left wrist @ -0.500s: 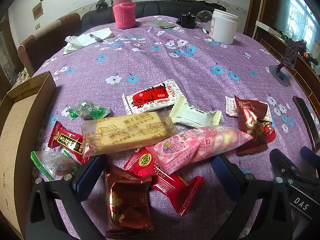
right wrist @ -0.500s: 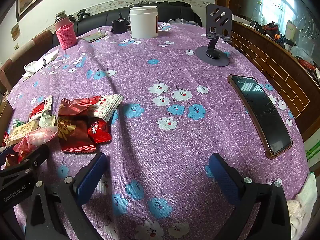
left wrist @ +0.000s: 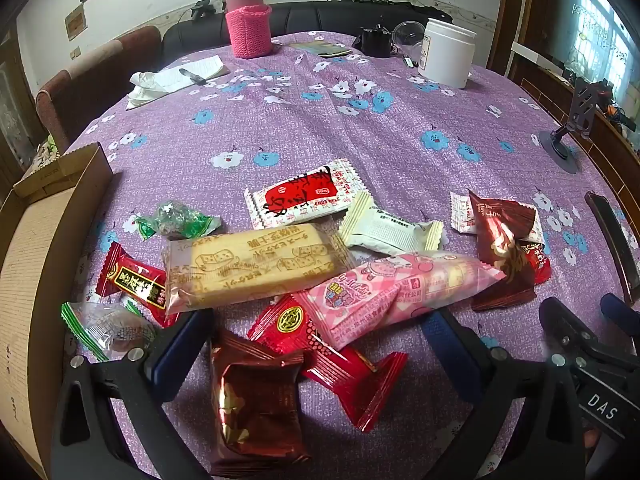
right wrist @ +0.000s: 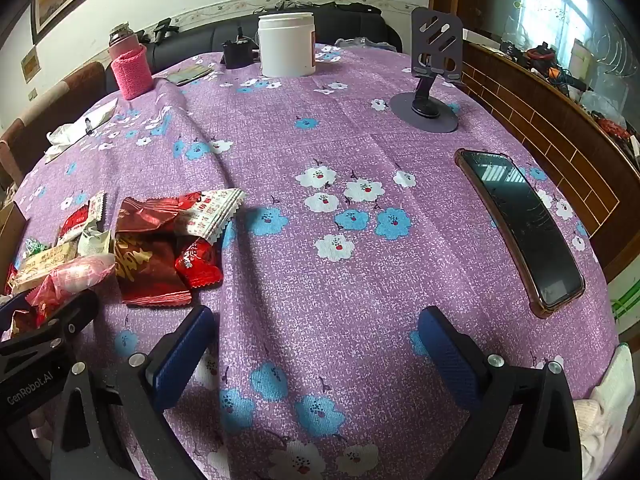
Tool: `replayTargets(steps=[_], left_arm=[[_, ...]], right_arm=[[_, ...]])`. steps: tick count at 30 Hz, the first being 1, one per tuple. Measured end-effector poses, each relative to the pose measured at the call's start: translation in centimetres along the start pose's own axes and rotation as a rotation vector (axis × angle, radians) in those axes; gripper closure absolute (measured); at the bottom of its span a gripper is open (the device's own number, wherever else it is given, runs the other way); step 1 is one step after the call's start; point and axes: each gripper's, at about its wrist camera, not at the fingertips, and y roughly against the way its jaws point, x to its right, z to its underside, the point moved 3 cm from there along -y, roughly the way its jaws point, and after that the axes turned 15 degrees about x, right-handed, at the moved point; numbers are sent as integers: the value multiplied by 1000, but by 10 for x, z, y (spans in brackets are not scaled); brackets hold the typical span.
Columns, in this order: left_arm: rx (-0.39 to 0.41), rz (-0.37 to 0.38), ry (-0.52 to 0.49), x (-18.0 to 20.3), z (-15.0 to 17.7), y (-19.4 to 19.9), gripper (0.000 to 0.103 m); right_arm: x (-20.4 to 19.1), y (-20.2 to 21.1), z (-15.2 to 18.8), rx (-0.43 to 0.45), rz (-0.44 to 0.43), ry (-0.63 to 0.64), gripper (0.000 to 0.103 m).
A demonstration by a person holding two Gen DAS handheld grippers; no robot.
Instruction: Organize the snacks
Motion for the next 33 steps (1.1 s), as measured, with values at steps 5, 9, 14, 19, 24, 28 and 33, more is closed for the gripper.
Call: replayTargets(steps=[5,9,14,19,24,28,33], left_arm=[[0,0,0,0,0,0,0],[0,1,0,0,0,0,0],[-6,22,-16,1,1,1,0],[-49,40,-38,1,1,5,0],[-56,62,-54,2,2,4,0],[-66,103,-75,1,10,18,3],[8,156,-26,-18,8,59,11]], right_arm=[[0,0,0,0,1,-1,1],[0,0,0,0,1,-1,1],[0,0,0,0,1,-1,1],[0,0,0,0,0,0,1],[0,0,0,0,0,0,1],[0,1,0,0,0,-1,1],[0,2,0,-2,-3,1,1]])
